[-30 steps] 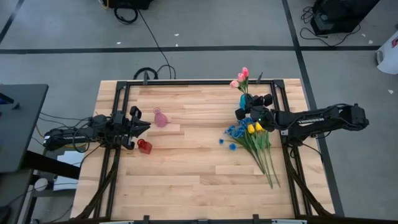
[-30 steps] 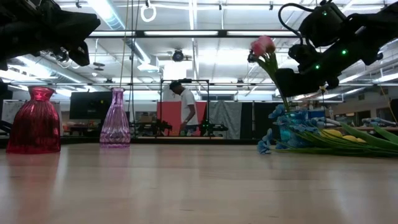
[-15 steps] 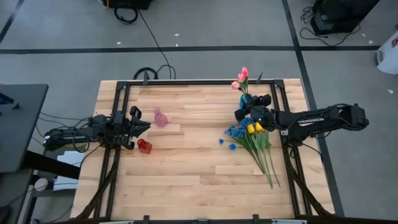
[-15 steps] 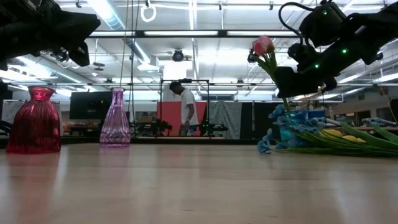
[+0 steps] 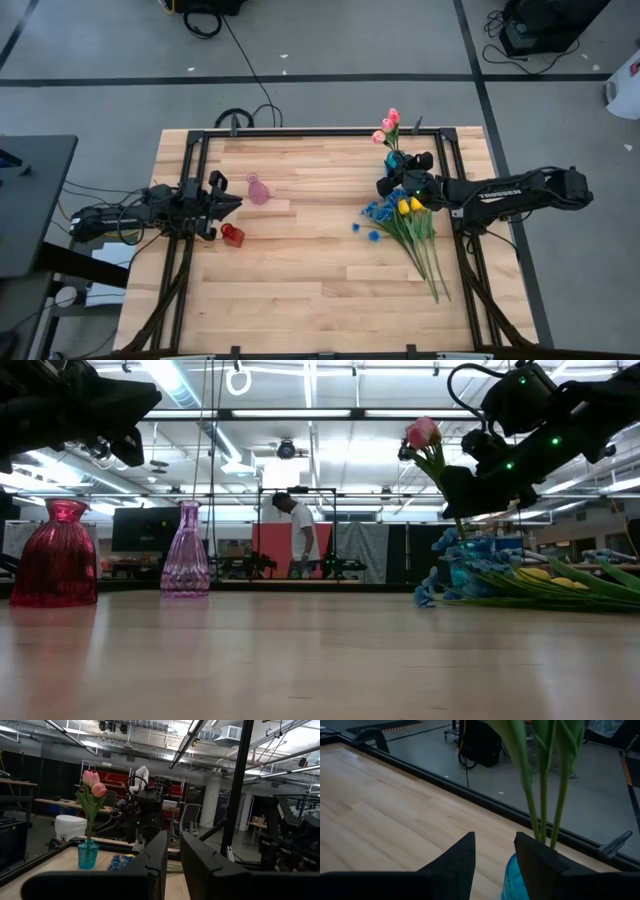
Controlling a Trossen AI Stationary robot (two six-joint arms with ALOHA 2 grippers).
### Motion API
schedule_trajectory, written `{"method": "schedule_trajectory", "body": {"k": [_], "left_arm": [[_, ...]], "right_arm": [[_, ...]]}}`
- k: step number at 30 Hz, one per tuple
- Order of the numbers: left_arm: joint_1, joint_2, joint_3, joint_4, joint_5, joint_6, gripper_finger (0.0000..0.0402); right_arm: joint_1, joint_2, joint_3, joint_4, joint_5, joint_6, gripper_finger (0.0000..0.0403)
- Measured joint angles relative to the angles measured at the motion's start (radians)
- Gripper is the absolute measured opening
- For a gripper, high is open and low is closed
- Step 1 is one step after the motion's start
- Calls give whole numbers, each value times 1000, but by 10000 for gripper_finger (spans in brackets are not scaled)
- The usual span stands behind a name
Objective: Sort flowers into vase by color
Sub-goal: Put the left yellow flower into the pink vase
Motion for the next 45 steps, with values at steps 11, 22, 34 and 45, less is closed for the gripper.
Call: {"method": "schedule_trajectory", "body": {"k": [11, 22, 34, 45], "left_arm": [[0, 0, 0, -4, 0, -1, 56], [0, 0, 0, -10, 0, 1, 56], [0, 0, 0, -8, 0, 2, 56], [0, 0, 0, -2, 0, 3, 56]], "right_arm": [[66, -60, 0, -70, -29, 27, 149], [284, -88, 189, -477, -260, 356, 149], [489, 95, 415, -953, -710, 846, 148], [552, 186, 338, -1148, -953, 1065, 113]]}}
